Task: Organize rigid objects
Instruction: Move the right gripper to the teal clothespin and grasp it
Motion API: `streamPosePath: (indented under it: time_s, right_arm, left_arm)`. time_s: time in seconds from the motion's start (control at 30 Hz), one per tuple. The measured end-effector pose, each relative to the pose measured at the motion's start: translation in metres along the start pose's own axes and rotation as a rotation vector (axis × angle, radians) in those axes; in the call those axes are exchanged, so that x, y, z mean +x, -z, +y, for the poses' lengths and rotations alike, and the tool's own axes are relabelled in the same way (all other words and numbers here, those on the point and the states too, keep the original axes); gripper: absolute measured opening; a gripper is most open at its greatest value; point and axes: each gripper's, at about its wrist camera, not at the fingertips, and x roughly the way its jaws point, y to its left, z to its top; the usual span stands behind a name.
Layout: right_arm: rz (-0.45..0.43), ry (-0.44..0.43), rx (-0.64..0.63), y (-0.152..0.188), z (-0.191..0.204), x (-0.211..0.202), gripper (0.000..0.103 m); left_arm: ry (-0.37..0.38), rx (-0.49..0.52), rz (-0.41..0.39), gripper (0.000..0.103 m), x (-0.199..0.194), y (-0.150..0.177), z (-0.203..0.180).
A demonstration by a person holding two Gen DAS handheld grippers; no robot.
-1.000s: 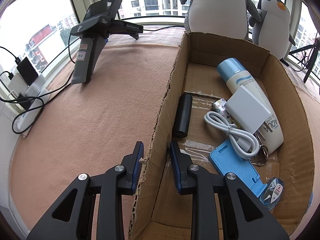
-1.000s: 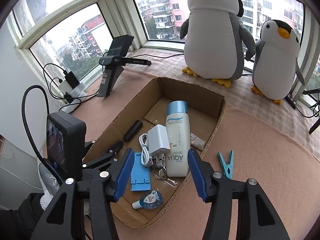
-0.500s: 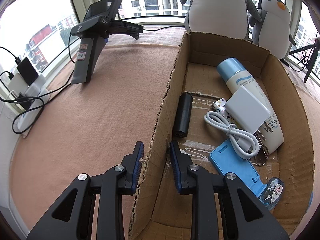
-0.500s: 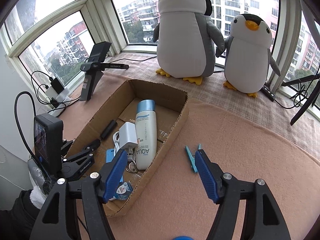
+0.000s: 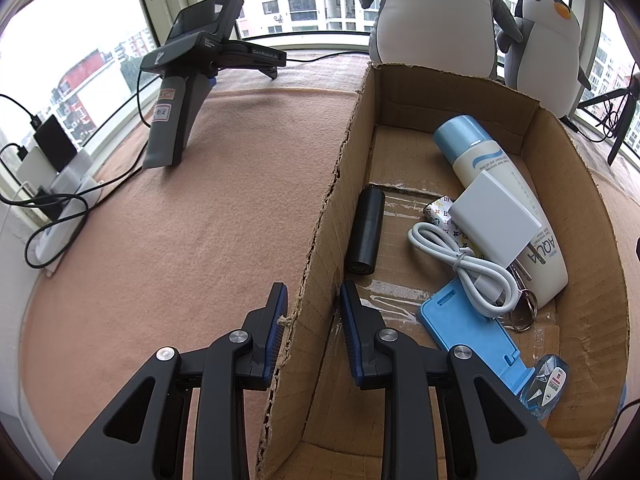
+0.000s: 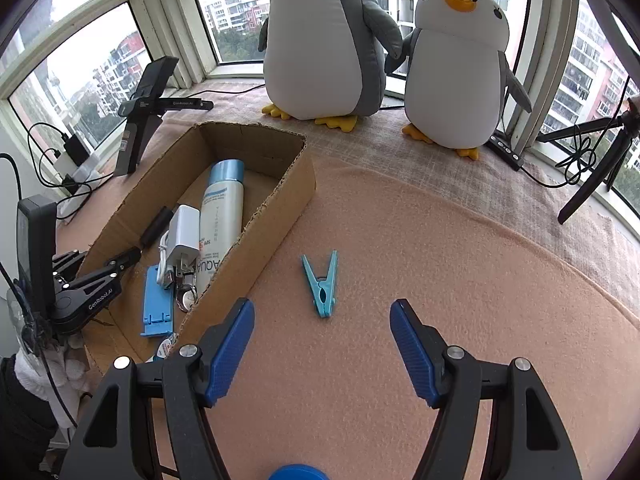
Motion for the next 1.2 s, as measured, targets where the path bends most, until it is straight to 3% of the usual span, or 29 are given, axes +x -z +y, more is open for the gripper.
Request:
streamPosePath:
  time_s: [0.37, 0.87, 1.03, 1.1, 1.2]
  right_arm:
    - [0.057, 0.008, -0.028, 0.001, -0.002, 0.03, 0.066]
    - [0.125, 0.028, -0.067, -0.008, 0.008, 0.071, 0.032]
    - [0.126, 0.046, -0.074, -0.008, 0.008, 0.072, 0.026]
    - [0.127, 0.048, -0.076, -0.008, 0.007, 0.072, 0.017]
    - [0.127, 0.05, -0.078, -0.007, 0.007, 0.071, 0.016]
  left_arm:
    - [0.0, 0.002, 0.0, 0.024, 0.0, 0.0, 0.0]
    - [0.0, 0.001, 0.0, 0.024, 0.0, 0.0, 0.0]
    - [0.0, 0.001, 0.0, 0.024, 0.0, 0.0, 0.0]
    - [0.0, 0.001, 0.0, 0.024, 0.0, 0.0, 0.0]
    - [0.0, 0.001, 0.0, 0.024, 0.0, 0.0, 0.0]
